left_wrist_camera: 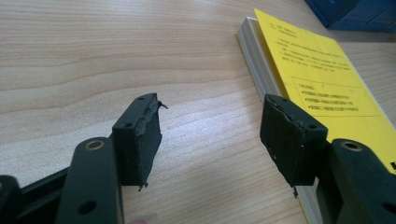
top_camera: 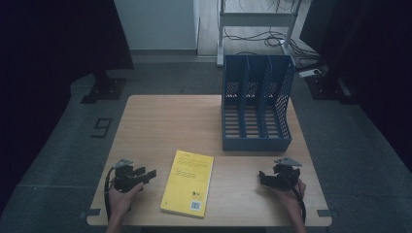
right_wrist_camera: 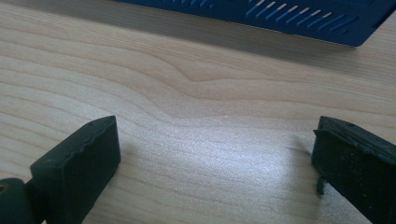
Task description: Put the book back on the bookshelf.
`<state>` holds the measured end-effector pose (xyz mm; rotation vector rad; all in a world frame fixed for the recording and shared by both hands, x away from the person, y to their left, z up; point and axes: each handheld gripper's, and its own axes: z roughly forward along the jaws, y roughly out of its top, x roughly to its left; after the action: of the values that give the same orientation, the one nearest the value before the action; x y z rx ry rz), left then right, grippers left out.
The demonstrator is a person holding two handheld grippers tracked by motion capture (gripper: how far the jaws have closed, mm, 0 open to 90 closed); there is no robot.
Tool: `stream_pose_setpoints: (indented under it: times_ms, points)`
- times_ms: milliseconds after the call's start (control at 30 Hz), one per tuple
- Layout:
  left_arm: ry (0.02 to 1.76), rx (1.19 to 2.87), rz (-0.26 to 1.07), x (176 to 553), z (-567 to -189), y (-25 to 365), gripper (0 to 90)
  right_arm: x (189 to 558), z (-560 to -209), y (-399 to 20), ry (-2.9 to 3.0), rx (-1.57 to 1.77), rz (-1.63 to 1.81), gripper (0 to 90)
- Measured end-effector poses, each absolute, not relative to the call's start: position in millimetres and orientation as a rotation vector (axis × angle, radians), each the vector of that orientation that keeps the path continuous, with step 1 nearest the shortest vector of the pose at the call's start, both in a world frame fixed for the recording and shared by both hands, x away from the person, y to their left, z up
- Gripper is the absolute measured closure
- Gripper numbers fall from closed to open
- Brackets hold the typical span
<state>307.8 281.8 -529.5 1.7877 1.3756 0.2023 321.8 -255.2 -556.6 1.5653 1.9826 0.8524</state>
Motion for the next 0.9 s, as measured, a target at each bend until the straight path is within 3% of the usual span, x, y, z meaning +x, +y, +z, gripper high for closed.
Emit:
stream_pose_setpoints:
  times_ms: [367, 900]
  points:
    - [1.359, 1.792, 0.186, 305.5, -528.9, 284.2, 35.0, 320.0, -555.8, -256.2, 1.931, 1.591, 0.857, 8.4]
    - [1.374, 1.788, 0.185, 304.6, -528.2, 289.7, 35.4, 319.0, -555.5, -256.9, 1.911, 1.595, 0.851, 12.2]
